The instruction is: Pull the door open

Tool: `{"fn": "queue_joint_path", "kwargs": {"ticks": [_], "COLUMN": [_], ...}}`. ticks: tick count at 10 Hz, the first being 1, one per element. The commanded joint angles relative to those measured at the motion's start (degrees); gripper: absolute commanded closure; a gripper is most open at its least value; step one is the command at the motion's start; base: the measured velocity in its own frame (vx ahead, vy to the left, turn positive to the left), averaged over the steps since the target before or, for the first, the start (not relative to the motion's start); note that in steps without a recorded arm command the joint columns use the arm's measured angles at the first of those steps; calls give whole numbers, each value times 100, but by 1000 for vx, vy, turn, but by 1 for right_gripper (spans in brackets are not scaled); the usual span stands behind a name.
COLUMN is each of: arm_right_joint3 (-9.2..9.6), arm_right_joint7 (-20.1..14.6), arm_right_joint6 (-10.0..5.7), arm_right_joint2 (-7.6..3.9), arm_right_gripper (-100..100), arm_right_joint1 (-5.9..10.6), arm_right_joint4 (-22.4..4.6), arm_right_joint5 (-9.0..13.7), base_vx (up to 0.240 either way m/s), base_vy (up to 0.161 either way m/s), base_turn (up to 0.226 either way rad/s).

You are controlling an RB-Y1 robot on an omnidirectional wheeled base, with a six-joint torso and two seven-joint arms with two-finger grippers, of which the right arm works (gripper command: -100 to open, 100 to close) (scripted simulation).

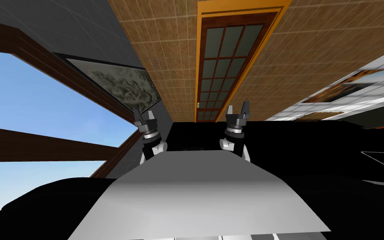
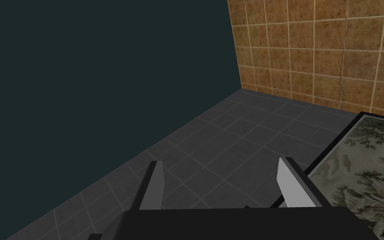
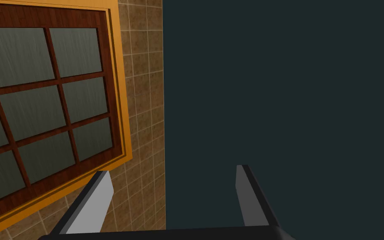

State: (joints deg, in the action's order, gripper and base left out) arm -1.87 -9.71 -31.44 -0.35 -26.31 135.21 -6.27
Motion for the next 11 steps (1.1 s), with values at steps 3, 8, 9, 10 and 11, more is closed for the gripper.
{"fn": "queue_joint_path", "kwargs": {"ticks": [3,8,9,10,11], "arm_right_joint3": [-56,-165,-182,-198,-215], "arm_right_joint7": [244,719,792,866,940], "arm_right_joint6": [-96,-282,-311,-340,-369], "arm_right_joint2": [-77,-202,-218,-233,-249], "arm_right_gripper": [-100,-100,-100,-100,-100], "arm_right_joint1": [66,193,213,233,253], "arm_right_joint4": [-317,-935,-1031,-1127,-1223], "arm_right_joint5": [-85,-251,-277,-303,-329], "base_vx": [151,163,153,119,92], "base_vy": [18,30,27,15,15], "base_turn": [-17,-20,-15,-16,-14]}}
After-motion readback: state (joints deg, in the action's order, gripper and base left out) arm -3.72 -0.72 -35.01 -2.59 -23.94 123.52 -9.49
